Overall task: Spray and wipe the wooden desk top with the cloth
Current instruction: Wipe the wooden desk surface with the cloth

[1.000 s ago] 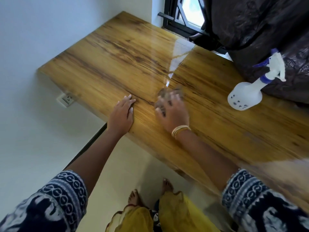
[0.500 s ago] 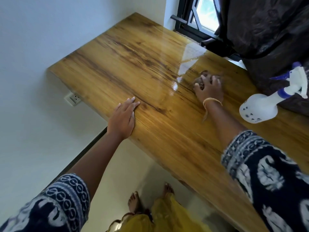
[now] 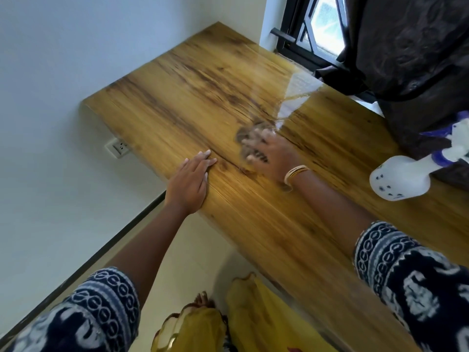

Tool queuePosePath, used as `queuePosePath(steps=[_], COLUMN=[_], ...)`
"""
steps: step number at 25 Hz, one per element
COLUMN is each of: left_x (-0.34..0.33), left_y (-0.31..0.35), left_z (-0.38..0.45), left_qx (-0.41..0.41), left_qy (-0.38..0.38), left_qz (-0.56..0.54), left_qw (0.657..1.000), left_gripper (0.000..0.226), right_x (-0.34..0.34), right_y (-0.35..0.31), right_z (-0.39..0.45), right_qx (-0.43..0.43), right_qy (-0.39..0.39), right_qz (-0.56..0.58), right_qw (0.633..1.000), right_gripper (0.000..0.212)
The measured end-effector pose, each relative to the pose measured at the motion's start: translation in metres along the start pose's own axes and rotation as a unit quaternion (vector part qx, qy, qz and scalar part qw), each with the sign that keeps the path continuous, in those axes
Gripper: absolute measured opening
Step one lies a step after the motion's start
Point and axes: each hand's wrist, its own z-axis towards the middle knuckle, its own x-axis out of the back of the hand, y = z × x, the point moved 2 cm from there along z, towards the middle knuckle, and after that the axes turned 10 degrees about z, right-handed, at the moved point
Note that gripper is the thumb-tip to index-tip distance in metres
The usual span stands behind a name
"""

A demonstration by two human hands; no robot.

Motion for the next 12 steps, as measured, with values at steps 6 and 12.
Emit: queuePosePath(steps=[6, 12], left_x=[-0.002, -0.002], left_y=[0.002, -0.004], left_z=[-0.002, -0.022], left_qx=[0.006, 0.017], left_qy=[-0.005, -0.019], left_qz=[0.012, 0.012], left_qw=[1.000, 1.000], left_gripper=[0.041, 0.044], right_x=[0.016, -0.010], right_y=[0.062, -0.033], right_z=[-0.022, -0.038], right_qx=[-0.387, -0.103], right_qy=[0.114, 0.030], right_qz=[0.008, 0.014], right_qw=[0.915, 0.994], right_gripper=[0.056, 0.053])
